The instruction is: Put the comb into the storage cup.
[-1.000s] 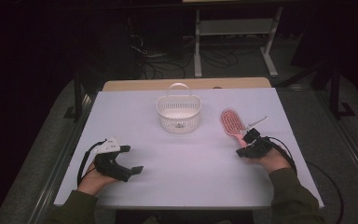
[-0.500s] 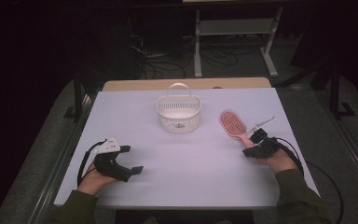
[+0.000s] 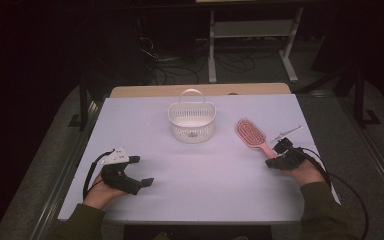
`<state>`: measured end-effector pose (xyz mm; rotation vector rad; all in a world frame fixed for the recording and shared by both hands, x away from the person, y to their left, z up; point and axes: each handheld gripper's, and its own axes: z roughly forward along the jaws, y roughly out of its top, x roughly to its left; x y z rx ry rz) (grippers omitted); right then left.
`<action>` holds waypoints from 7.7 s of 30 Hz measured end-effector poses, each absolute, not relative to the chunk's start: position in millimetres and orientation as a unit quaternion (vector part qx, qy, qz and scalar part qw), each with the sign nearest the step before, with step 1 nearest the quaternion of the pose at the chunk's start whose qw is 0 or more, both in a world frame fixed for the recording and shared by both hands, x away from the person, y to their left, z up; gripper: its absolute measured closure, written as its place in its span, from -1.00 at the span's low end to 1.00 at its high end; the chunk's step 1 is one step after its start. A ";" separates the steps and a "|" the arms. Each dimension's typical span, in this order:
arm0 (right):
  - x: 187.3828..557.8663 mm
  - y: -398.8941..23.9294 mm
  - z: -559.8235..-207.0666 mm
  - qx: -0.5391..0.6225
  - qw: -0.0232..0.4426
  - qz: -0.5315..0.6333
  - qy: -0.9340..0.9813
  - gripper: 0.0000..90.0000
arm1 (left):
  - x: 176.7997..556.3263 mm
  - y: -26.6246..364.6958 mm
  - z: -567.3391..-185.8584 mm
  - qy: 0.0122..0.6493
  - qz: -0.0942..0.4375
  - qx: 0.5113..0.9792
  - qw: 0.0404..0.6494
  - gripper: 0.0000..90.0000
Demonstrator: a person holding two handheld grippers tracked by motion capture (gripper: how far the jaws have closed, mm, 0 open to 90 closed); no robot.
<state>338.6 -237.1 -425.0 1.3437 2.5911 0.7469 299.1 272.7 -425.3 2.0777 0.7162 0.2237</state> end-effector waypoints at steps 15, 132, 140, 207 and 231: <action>322.4 -211.1 -412.3 0.394 0.070 0.346 0.848 0.24 | 298.4 270.6 -425.0 0.287 0.091 0.841 0.450 -1.00; 340.5 -215.1 -390.8 0.411 0.141 0.404 0.805 -1.00 | 302.7 267.2 -420.8 0.281 0.095 0.831 0.470 -1.00; 351.7 -220.7 -388.0 0.423 0.149 0.399 0.800 -1.00 | 302.3 267.7 -420.8 0.278 0.093 0.832 0.471 -1.00; 403.9 -238.5 -401.2 0.494 0.143 0.319 0.796 -1.00 | 301.4 269.3 -419.5 0.279 0.091 0.828 0.477 -1.00; 408.0 -230.4 -416.5 0.492 0.104 0.260 0.824 -1.00 | 301.5 269.7 -419.3 0.281 0.091 0.828 0.476 -1.00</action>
